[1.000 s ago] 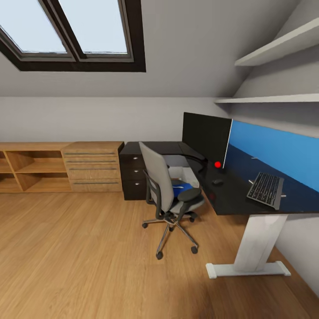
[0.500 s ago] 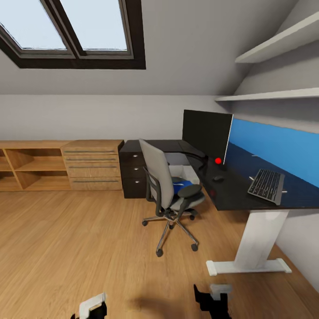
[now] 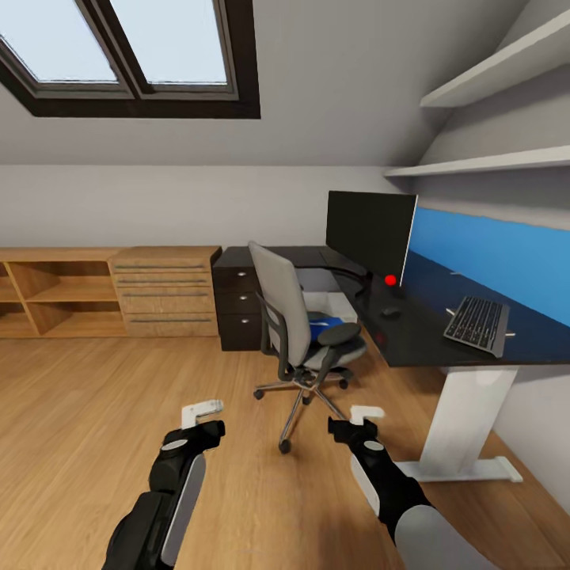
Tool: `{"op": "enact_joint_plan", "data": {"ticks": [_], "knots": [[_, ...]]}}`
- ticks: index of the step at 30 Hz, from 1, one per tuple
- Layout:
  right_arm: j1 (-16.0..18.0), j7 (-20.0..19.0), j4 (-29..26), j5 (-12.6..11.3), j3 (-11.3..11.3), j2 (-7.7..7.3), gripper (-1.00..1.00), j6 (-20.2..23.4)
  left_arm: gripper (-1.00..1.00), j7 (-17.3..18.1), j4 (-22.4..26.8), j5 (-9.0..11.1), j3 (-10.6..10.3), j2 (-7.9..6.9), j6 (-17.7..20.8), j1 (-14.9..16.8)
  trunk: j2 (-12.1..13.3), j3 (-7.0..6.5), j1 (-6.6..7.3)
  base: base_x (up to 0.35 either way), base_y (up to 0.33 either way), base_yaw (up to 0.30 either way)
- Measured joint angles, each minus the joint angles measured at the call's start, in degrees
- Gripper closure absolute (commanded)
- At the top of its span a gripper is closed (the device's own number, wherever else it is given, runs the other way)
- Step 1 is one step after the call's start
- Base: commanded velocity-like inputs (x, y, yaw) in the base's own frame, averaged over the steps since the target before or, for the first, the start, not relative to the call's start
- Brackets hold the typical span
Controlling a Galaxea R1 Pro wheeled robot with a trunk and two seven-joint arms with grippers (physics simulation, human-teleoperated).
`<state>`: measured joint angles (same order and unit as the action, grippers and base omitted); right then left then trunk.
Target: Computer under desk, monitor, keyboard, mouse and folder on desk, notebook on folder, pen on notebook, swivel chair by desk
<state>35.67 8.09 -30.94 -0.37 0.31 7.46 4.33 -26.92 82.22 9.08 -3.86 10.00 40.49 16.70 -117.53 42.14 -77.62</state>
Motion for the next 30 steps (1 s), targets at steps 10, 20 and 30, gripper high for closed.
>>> {"op": "enact_joint_plan", "data": {"ticks": [10,20,30], "knots": [[0.7,0.51,-0.45,-0.09,0.19,0.25,-1.0,1.06,-1.0,-0.06,-3.8,3.45,0.24,-0.25,0.55,1.45,-4.01,1.8,-2.2,0.0,0.0,0.0],[-4.39,0.76,-15.28,-0.23,-0.15,-0.01,-1.0,5.33,-1.0,-0.04,8.62,3.71,-2.01,-1.42,0.59,-7.47,-8.03,3.6,-4.39,0.0,0.0,0.0],[-17.09,0.66,-38.49,-0.11,0.07,0.06,-1.0,10.33,-1.0,-0.12,10.19,3.6,-2.76,-1.47,0.52,-8.89,-12.03,5.39,-6.59,0.0,0.0,0.0]]}}
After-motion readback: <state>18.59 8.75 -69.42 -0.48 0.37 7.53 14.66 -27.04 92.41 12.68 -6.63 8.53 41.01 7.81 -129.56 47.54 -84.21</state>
